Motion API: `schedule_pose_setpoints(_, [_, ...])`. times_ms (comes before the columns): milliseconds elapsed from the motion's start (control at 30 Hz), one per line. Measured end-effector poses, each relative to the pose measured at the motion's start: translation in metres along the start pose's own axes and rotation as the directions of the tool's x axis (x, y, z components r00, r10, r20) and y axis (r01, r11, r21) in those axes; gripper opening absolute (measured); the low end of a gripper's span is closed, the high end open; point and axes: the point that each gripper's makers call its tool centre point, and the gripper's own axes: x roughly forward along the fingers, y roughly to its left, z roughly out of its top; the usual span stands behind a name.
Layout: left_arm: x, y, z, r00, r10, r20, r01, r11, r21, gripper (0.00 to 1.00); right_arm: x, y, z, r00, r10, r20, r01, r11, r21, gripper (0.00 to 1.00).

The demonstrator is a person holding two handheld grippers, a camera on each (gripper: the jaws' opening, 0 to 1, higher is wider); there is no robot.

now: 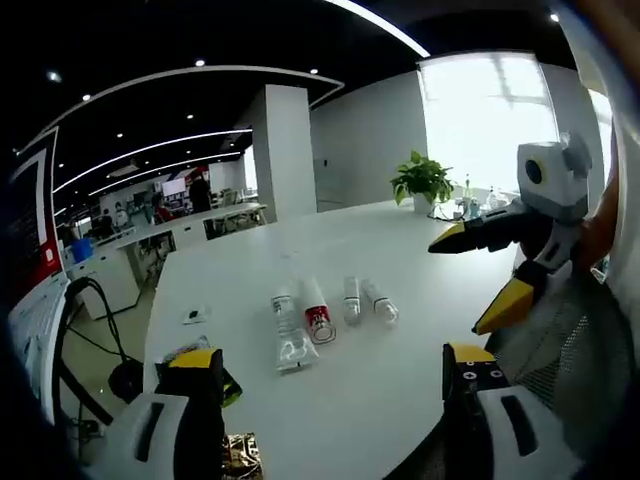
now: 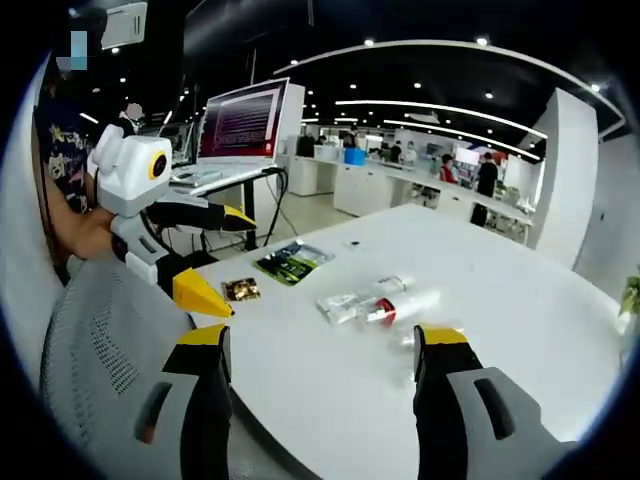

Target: Arrange the skincare products in the storage area until every visible bottle or jar stands upright without overlapping.

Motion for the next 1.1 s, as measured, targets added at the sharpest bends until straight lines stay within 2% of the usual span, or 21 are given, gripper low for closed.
schedule_pose_setpoints(200, [0.001,0.001,-0.004,1.0,0.003,-0.016,-0.003,1.0,-0.003,0.93,0.001,0.003,-0.002,1.0,0.018,-0.01,-0.018,1.0,0.014,0.71])
schedule_pose_setpoints(433, [0.001,0.003,-0.001,1.0,0.01,0.0,-0.01,1.0,-0.001,0.92,0.002,0.007,-0.004,0.999,0.029,-0.019,-0.03,1.0,-0.01,0.7])
schedule_pose_setpoints(633, [0.002,0.002,-0.006,1.0,0.005,-0.023,-0.005,1.0,0.001,0.92,0.003,0.009,-0.006,0.998,0.046,-0.033,-0.046,0.999,0.005,0.69])
schedule_pose_setpoints(867, [0.001,0.003,-0.004,1.0,0.012,-0.012,-0.012,1.0,0.0,0.9,0.003,0.008,-0.008,0.998,0.036,-0.043,-0.037,0.999,-0.021,0.68])
schedule_pose_setpoints(1100, [0.004,-0.001,-0.015,0.998,-0.007,-0.07,0.007,1.0,0.001,0.87,0.003,0.011,-0.007,0.998,0.053,-0.04,-0.053,0.999,0.003,0.67])
